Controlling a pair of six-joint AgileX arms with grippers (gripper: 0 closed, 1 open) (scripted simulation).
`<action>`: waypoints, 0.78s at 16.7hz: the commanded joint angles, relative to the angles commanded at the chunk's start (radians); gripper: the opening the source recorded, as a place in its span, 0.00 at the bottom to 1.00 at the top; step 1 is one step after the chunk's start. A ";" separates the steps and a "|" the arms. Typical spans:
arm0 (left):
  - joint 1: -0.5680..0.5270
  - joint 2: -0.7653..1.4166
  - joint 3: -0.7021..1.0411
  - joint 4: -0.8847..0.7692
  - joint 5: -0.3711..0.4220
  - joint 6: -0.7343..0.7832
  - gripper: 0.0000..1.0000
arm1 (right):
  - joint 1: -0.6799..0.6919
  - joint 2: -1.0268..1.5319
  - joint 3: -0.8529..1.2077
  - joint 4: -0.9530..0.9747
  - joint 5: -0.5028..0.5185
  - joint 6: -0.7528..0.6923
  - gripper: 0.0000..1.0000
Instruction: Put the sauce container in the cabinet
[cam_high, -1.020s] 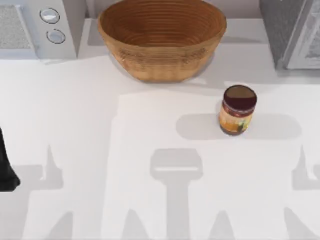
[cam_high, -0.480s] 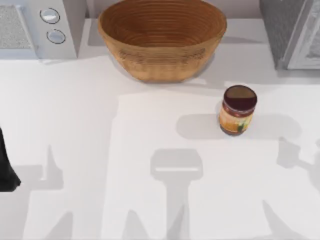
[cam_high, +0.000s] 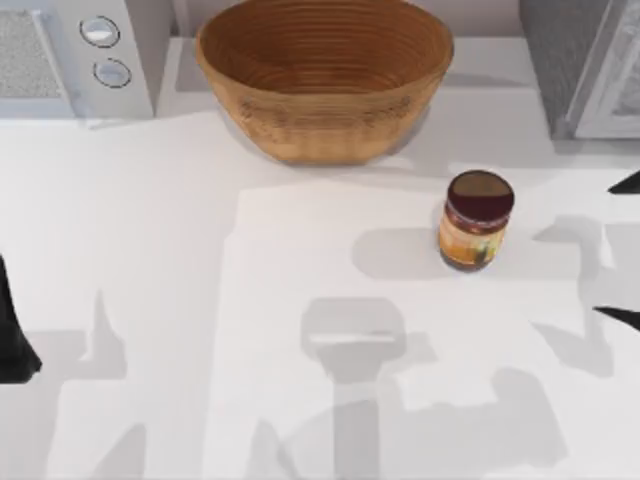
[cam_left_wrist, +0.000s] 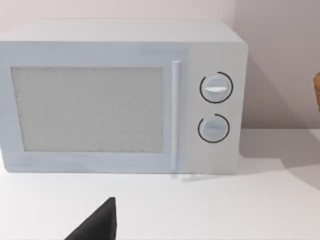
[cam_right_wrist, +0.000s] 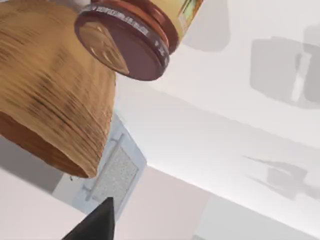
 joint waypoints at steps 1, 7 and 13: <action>0.000 0.000 0.000 0.000 0.000 0.000 1.00 | -0.003 0.090 0.058 -0.042 -0.051 0.147 1.00; 0.000 0.000 0.000 0.000 0.000 0.000 1.00 | -0.024 0.616 0.398 -0.291 -0.341 1.011 1.00; 0.000 0.000 0.000 0.000 0.000 0.000 1.00 | -0.046 1.057 0.687 -0.508 -0.575 1.752 1.00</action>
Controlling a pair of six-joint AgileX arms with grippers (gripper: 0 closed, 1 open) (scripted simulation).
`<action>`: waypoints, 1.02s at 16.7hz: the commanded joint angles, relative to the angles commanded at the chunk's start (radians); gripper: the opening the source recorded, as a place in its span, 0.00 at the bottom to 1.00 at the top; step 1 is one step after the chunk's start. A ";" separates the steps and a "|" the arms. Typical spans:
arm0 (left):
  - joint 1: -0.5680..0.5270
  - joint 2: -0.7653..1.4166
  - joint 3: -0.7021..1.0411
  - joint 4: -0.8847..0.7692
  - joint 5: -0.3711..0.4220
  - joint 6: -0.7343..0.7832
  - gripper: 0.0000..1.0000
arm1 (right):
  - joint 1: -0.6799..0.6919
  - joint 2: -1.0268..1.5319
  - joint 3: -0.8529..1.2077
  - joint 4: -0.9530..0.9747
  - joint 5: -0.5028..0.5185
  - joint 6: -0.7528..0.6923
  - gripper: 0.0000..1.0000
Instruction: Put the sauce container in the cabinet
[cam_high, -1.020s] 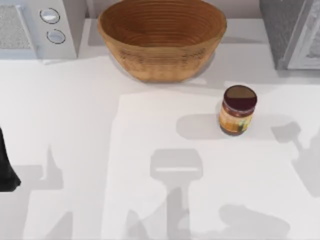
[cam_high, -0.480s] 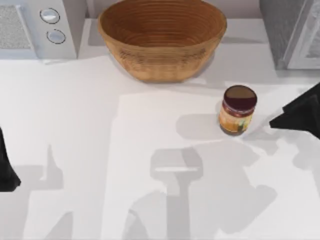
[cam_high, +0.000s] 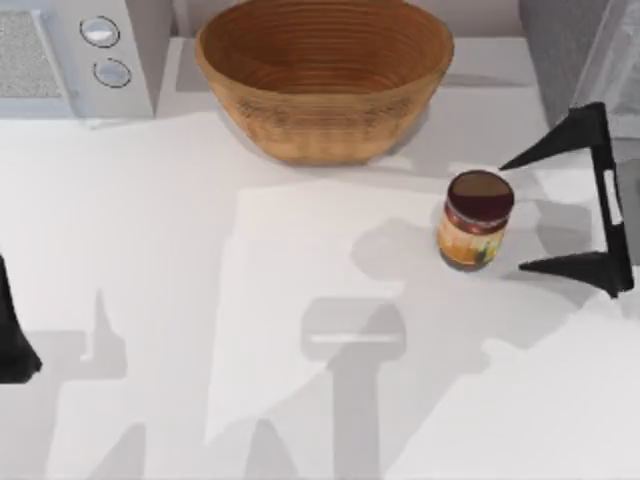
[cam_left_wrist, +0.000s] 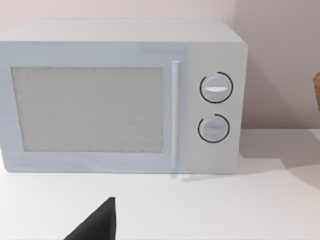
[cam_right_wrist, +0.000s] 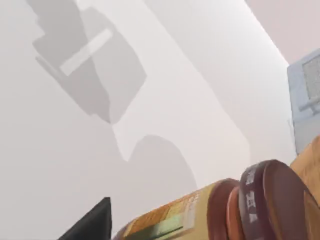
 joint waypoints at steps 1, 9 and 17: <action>0.000 0.000 0.000 0.000 0.000 0.000 1.00 | -0.004 0.060 0.040 -0.031 -0.031 0.103 1.00; 0.000 0.000 0.000 0.000 0.000 0.000 1.00 | -0.021 0.339 0.226 -0.175 -0.175 0.572 1.00; 0.000 0.000 0.000 0.000 0.000 0.000 1.00 | -0.016 0.342 0.226 -0.164 -0.179 0.596 1.00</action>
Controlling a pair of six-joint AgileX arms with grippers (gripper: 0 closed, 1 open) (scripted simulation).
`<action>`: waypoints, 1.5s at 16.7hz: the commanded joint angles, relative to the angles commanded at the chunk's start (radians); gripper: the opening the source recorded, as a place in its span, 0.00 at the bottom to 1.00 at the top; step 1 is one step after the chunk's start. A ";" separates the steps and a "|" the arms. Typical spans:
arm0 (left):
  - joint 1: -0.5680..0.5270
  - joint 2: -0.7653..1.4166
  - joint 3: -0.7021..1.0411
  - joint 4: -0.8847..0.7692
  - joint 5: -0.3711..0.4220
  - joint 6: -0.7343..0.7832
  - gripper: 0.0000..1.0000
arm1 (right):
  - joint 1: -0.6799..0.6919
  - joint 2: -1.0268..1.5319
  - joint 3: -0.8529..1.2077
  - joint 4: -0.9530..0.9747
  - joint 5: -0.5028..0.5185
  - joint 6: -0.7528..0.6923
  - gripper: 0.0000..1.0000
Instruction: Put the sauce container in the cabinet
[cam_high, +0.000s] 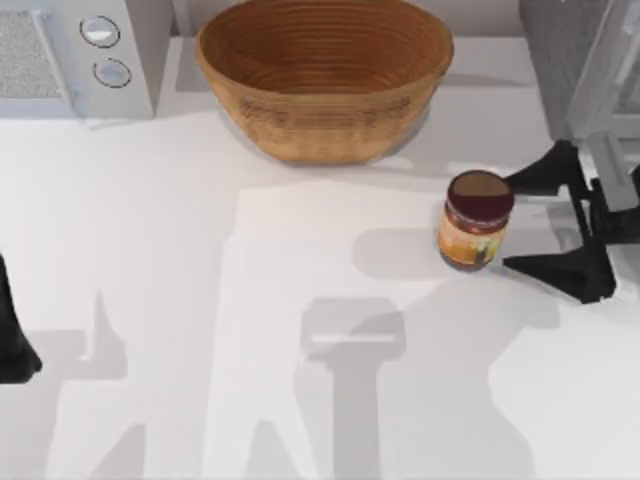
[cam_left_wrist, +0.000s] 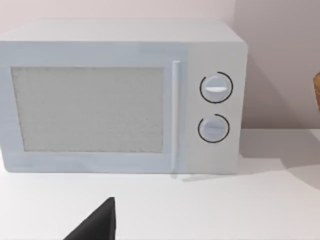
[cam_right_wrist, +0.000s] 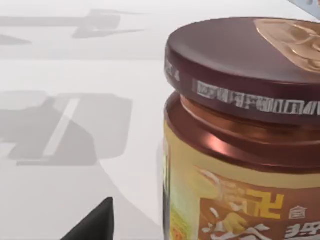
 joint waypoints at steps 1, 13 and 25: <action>0.000 0.000 0.000 0.000 0.000 0.000 1.00 | 0.001 -0.003 -0.005 0.021 -0.002 0.021 1.00; 0.000 0.000 0.000 0.000 0.000 0.000 1.00 | 0.075 -0.077 -0.258 0.978 -0.012 0.803 1.00; 0.000 0.000 0.000 0.000 0.000 0.000 1.00 | 0.141 -0.162 -0.461 1.620 0.020 1.333 1.00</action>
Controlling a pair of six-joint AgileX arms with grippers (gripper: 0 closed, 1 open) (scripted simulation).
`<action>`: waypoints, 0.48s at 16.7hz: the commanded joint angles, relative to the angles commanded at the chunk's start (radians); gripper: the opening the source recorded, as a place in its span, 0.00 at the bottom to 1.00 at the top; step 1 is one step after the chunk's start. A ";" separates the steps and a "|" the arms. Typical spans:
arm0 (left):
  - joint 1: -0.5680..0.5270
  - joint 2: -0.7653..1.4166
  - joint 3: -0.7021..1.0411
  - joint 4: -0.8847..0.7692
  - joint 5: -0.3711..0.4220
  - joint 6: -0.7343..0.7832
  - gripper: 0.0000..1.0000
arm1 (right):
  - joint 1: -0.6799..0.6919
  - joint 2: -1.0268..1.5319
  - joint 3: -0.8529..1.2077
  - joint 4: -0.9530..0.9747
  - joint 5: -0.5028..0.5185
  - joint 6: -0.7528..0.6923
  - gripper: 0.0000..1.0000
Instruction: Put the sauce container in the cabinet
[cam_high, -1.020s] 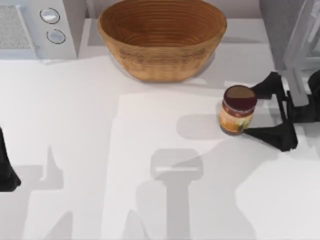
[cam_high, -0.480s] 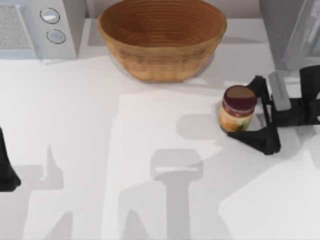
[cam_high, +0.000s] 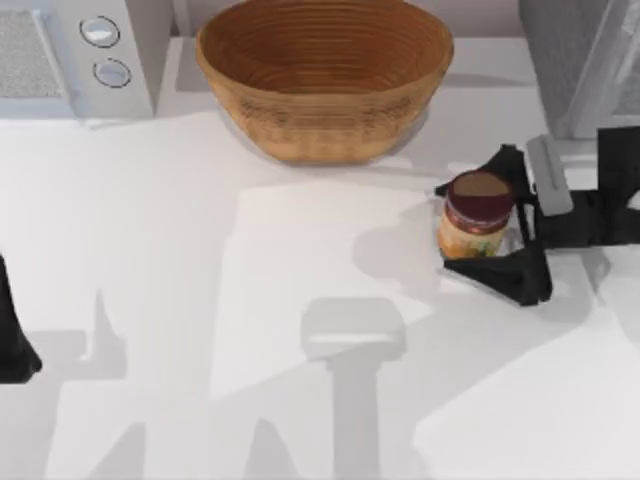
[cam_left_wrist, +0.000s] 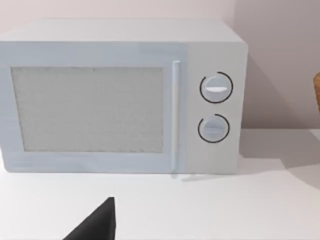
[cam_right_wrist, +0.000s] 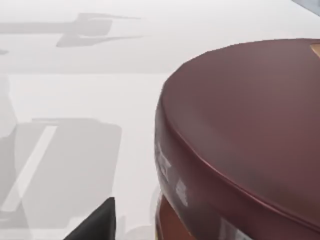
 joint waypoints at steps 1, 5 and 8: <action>0.000 0.000 0.000 0.000 0.000 0.000 1.00 | 0.000 0.000 0.000 0.000 0.000 0.000 1.00; 0.000 0.000 0.000 0.000 0.000 0.000 1.00 | 0.000 0.000 0.000 0.000 0.000 0.000 0.85; 0.000 0.000 0.000 0.000 0.000 0.000 1.00 | 0.000 0.000 0.000 0.000 0.000 0.000 0.62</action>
